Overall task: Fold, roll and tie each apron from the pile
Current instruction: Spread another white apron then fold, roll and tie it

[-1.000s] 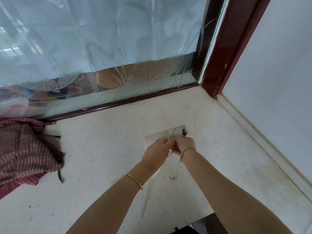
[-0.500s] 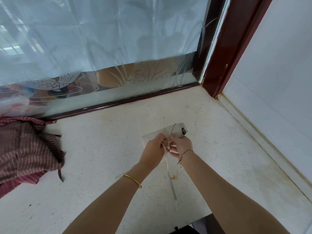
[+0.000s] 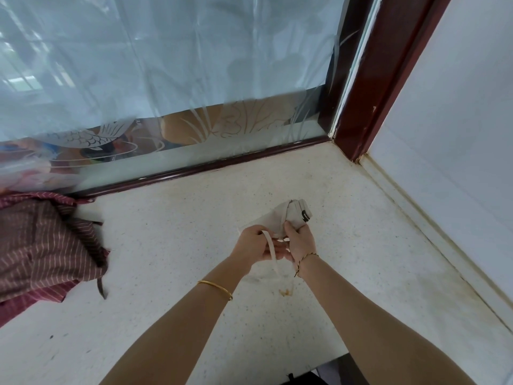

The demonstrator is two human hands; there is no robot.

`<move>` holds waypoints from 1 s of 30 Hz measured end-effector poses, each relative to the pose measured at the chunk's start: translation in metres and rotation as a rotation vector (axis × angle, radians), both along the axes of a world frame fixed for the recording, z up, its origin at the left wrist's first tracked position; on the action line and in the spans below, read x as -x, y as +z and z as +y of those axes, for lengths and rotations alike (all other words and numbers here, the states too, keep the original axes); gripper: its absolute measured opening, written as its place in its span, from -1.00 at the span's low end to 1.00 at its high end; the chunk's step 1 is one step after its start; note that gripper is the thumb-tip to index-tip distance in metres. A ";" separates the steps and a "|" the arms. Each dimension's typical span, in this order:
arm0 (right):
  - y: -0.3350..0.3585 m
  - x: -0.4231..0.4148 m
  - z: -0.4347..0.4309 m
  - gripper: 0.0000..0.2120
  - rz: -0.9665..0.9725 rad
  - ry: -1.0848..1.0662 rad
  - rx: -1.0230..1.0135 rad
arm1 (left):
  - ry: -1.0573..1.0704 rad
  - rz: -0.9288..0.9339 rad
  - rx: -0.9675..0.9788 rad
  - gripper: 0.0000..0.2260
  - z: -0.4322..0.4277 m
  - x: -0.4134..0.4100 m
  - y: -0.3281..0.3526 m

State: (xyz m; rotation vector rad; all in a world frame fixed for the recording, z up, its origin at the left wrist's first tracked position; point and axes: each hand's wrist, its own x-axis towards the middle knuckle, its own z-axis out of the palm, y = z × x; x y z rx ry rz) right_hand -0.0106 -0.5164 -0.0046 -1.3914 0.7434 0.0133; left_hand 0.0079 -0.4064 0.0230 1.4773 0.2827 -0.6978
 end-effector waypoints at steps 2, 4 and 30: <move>-0.002 0.000 -0.004 -0.89 -0.001 0.033 0.043 | -0.062 -0.090 -0.168 -0.85 0.003 -0.002 -0.003; -0.002 0.000 -0.007 -0.86 -0.020 0.076 0.060 | -0.111 -0.270 -0.395 -0.88 0.008 -0.006 -0.007; -0.050 0.031 -0.004 -0.85 -0.464 1.306 1.553 | -0.273 -0.192 -0.252 -0.73 0.048 -0.003 -0.047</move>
